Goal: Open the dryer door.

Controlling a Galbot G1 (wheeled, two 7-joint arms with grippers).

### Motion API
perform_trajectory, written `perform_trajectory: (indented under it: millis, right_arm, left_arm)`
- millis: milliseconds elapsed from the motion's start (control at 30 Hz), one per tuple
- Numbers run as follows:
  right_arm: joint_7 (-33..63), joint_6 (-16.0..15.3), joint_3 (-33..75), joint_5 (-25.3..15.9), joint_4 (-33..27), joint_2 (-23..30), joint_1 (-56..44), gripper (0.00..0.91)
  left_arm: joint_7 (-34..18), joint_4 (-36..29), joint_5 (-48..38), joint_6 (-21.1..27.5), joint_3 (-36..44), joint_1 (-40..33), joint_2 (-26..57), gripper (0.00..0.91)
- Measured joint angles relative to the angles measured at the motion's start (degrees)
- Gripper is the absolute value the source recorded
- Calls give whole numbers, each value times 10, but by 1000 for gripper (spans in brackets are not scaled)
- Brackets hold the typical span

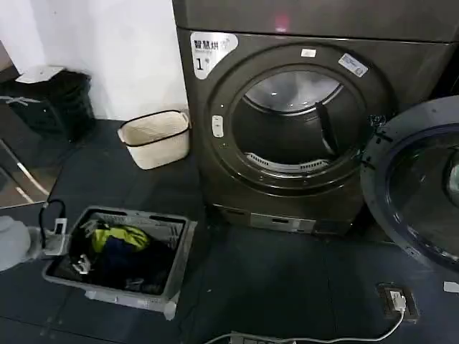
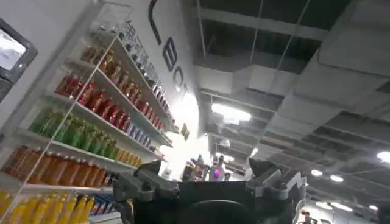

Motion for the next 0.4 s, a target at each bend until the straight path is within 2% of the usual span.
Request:
perform_trajectory:
  millis: [400]
  right_arm:
    - [-1, 1, 3, 0, 1, 6, -1, 907]
  left_arm:
    - [9, 9, 23, -4, -6, 1, 9, 907]
